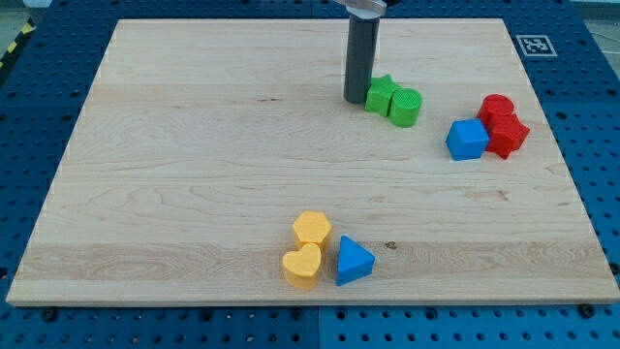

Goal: Push the green blocks into the red blocks

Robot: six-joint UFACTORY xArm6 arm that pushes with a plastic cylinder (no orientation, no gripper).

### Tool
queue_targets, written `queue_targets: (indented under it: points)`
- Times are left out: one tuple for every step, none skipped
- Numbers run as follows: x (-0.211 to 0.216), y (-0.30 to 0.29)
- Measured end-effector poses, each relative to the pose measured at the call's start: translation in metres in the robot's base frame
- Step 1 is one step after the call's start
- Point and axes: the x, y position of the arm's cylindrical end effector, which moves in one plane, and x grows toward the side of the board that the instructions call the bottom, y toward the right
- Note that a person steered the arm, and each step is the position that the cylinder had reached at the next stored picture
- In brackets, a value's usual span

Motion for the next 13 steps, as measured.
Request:
queue_targets:
  points:
    - [0.010, 0.001]
    - [0.024, 0.002]
    - [0.030, 0.012]
    - [0.032, 0.028]
    - [0.034, 0.050]
    - [0.037, 0.068]
    - [0.033, 0.039]
    - [-0.004, 0.013]
    - [-0.035, 0.014]
    - [-0.032, 0.028]
    - [-0.011, 0.040]
    - [0.002, 0.059]
    - [0.008, 0.077]
